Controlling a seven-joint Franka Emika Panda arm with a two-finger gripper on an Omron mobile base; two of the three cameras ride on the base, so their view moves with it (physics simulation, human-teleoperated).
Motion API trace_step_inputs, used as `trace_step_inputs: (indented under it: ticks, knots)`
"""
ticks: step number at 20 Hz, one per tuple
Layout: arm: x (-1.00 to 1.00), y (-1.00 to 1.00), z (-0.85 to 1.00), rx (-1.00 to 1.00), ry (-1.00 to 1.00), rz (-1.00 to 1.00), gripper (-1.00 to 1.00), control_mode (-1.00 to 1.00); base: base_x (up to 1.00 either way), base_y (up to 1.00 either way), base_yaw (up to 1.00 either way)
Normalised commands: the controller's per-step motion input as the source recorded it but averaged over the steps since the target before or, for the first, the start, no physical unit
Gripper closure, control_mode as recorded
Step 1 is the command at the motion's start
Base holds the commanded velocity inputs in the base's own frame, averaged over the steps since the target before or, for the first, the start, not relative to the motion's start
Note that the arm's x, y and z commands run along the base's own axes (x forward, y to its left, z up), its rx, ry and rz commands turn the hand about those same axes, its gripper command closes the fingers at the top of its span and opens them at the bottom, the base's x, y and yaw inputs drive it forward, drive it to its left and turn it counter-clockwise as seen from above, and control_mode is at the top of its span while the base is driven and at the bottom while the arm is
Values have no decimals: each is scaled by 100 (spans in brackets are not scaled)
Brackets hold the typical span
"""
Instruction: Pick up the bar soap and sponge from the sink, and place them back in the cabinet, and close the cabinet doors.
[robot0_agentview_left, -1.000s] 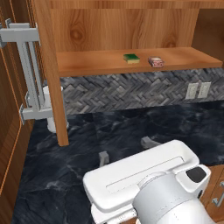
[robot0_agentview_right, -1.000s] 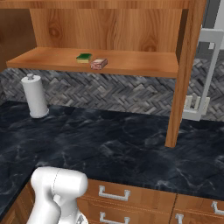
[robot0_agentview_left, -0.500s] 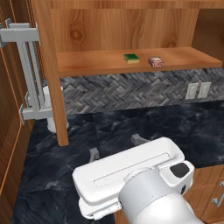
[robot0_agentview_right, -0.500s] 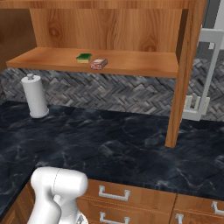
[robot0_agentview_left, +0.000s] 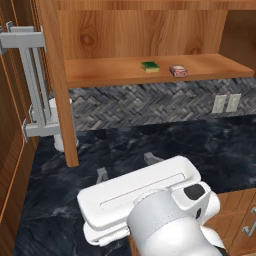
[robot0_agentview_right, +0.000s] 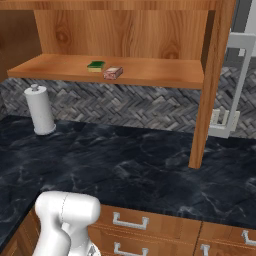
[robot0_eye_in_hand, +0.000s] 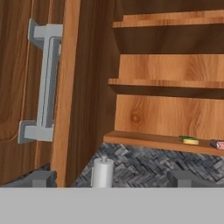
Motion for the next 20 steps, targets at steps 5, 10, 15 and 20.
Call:
trace_step_inputs:
  ticks: [5, 10, 15, 20]
  knots:
    - [10, 12, -8, 0, -1, 0, -100, -100, 0, 0, 0]
    - [12, 13, -9, 0, 0, 0, -100, -100, 0, 0, 0]
    - [13, 8, -5, 0, -1, 0, -100, -100, 0, 0, 0]
    - [13, 13, -5, 0, 0, 1, -100, -100, 0, 0, 0]
